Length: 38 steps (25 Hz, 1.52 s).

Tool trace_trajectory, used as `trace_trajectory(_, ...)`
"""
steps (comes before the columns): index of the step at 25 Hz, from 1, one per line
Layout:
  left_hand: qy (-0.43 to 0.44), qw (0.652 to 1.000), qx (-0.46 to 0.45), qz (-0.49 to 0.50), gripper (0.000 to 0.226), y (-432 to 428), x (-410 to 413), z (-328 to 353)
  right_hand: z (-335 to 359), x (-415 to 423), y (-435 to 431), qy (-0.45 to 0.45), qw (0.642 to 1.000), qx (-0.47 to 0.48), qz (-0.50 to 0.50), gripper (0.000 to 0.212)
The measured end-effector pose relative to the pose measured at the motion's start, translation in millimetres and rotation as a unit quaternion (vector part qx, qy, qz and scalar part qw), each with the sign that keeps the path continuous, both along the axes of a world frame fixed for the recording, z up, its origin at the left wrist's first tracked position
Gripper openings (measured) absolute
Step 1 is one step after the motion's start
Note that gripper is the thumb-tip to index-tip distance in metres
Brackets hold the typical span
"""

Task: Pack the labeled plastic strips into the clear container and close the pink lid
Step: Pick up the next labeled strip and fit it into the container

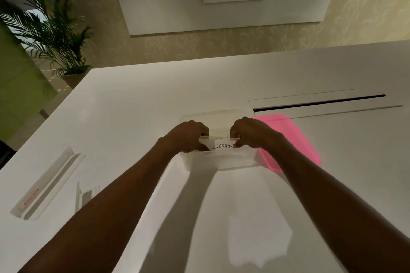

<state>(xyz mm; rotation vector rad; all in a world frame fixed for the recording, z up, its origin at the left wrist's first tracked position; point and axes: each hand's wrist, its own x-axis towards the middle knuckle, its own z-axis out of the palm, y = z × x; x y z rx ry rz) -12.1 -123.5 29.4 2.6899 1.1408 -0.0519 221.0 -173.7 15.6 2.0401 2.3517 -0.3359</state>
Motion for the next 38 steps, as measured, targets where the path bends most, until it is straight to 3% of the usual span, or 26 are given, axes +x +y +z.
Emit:
trace_trajectory(7,0.017,0.999,-0.039,0.026,0.033,-1,-1,-10,3,-3,2,-0.068,0.997,-0.015,0.027,0.027)
trace_trajectory(12,0.096,0.994,-0.042,0.012,0.030,0,5,-10,1,-2,0,-0.088,0.994,-0.002,0.058,0.029)
trace_trajectory(19,0.140,0.989,-0.044,0.017,0.032,-2,9,-6,4,-2,-1,-0.026,0.999,-0.014,0.042,0.016)
trace_trajectory(25,-0.015,0.996,-0.031,0.085,0.022,-17,2,-3,18,-7,-9,0.022,0.998,-0.029,0.053,0.007)
trace_trajectory(28,-0.080,0.987,0.050,0.127,0.021,-29,-2,-1,21,-16,-10,0.015,0.999,-0.020,0.041,0.007)
trace_trajectory(32,-0.140,0.962,0.173,0.158,0.027,-35,-27,1,33,-48,-11,-0.019,0.996,0.090,0.009,0.012)
trace_trajectory(38,-0.201,0.924,0.252,0.206,0.025,-30,-103,11,55,-140,1,0.015,0.962,0.271,0.005,0.011)
